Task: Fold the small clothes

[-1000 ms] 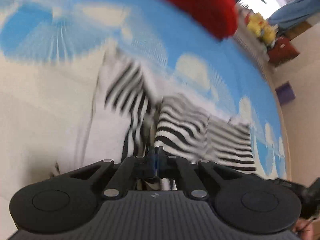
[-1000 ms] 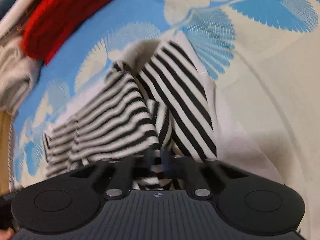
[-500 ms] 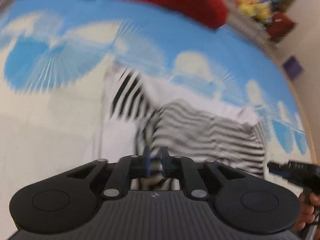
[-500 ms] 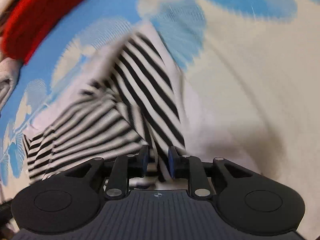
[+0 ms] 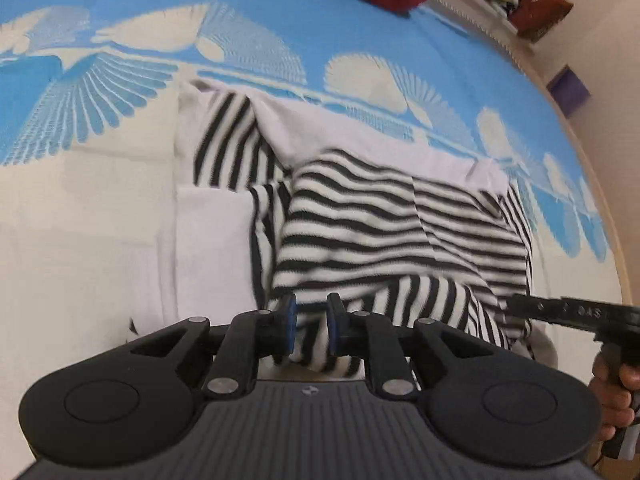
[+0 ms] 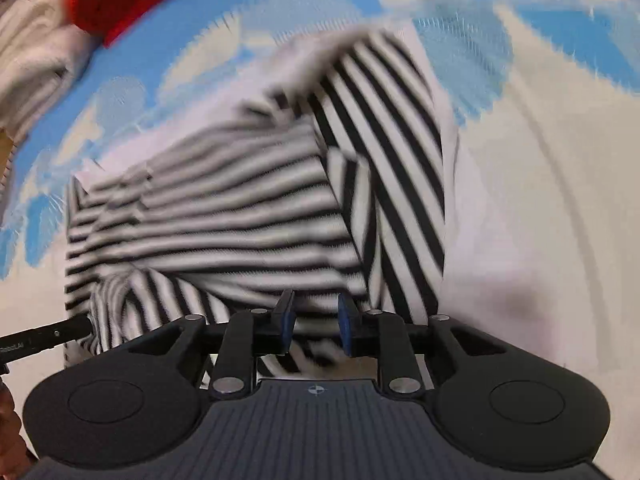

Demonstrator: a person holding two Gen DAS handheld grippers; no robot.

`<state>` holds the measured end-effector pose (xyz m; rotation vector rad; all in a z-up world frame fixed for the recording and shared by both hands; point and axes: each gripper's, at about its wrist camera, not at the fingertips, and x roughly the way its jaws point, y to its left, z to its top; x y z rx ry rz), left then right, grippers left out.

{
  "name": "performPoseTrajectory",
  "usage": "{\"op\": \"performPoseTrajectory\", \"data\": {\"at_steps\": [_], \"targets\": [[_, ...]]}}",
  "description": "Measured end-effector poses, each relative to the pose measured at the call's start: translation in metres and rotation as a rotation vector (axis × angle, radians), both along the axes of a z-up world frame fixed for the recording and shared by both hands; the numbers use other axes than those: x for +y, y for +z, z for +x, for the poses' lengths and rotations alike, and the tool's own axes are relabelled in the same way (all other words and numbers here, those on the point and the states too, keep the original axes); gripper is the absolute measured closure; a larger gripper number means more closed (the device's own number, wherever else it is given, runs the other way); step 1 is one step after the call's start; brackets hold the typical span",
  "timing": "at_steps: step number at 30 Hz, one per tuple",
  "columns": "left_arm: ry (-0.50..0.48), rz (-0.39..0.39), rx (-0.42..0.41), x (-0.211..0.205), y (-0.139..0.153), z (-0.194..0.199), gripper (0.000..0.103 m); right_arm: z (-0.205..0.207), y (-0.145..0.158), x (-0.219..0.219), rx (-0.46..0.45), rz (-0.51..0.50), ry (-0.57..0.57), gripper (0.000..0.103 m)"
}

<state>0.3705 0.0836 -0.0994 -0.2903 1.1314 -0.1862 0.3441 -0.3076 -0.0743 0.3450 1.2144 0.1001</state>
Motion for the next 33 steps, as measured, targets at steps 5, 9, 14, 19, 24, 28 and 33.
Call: {"op": "performPoseTrajectory", "data": {"at_steps": [5, 9, 14, 19, 24, 28, 33], "targets": [[0.017, 0.054, 0.128, 0.009, -0.025, -0.009, 0.087, 0.0, -0.009, 0.002, 0.036, -0.061, 0.005, 0.078], [0.036, 0.038, -0.001, 0.019, 0.024, -0.032, 0.086, -0.005, 0.003, -0.001, 0.017, -0.054, -0.047, 0.078], [0.029, 0.045, -0.047, 0.035, 0.077, -0.085, 0.086, -0.047, 0.078, -0.017, -0.195, -0.003, -0.073, 0.076], [0.019, 0.061, -0.09, 0.047, 0.097, -0.161, 0.083, -0.114, 0.129, -0.053, -0.318, 0.013, -0.125, 0.067], [0.094, -0.017, -0.092, 0.058, 0.06, -0.227, 0.067, -0.194, 0.112, -0.083, -0.318, -0.01, -0.206, 0.061], [0.145, -0.045, 0.022, 0.058, 0.022, -0.244, 0.055, -0.232, 0.069, -0.098, -0.221, -0.018, -0.28, 0.061], [0.16, -0.018, 0.119, 0.056, 0.002, -0.238, 0.024, -0.243, 0.03, -0.094, -0.081, 0.017, -0.301, 0.051]]}}
